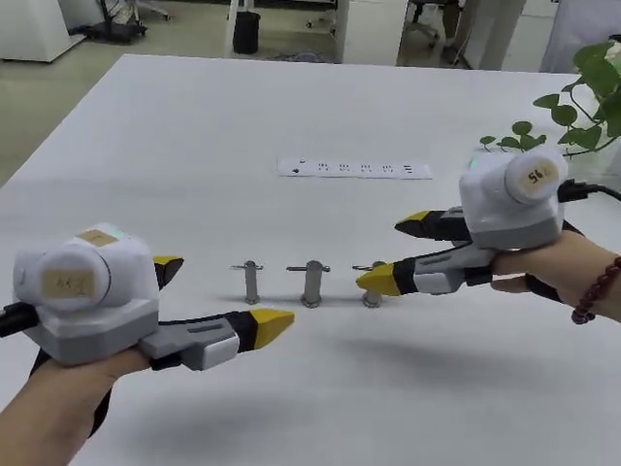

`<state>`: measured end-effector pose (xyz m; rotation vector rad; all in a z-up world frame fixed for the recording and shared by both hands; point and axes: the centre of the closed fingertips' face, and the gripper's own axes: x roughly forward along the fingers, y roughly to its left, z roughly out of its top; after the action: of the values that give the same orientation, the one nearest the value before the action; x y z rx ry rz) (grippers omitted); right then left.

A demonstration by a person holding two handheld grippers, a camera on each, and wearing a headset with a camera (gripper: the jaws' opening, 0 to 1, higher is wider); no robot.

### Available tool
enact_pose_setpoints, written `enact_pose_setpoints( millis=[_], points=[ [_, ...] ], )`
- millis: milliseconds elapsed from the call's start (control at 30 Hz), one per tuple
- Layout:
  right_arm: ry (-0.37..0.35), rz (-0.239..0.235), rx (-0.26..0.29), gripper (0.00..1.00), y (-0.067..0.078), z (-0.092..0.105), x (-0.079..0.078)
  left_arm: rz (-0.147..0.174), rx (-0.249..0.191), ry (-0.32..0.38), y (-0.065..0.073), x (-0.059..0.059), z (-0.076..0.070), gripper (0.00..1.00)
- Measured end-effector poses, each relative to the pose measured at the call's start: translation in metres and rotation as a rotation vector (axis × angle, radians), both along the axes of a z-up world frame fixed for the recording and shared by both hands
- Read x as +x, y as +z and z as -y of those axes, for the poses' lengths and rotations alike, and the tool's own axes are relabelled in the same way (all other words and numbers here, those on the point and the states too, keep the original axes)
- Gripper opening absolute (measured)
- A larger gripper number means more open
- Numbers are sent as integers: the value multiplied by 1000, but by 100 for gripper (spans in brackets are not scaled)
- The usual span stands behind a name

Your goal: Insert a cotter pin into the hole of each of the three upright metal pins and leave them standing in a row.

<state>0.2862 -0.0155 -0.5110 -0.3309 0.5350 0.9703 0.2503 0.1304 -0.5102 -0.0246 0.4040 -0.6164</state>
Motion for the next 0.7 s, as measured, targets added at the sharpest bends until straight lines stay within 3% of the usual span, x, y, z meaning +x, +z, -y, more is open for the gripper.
enact_pose_setpoints(
  millis=[100, 200, 333, 700],
  points=[
    [-58, 1, 42, 68, 5, -1, -4, -1, 0, 13, 1, 0, -1, 92],
    [-81, 28, 47, 71, 7, -1, -8, -5, -11, 41, 2, 2, -3, 92],
    [-198, 27, 121, 72, 10, 0, -10, -11, -12, 61, 2, 2, -6, 92],
    [-338, 73, 131, 72, 1, 7, -21, 2, 45, 92, 0, -1, -11, 92]
  ],
)
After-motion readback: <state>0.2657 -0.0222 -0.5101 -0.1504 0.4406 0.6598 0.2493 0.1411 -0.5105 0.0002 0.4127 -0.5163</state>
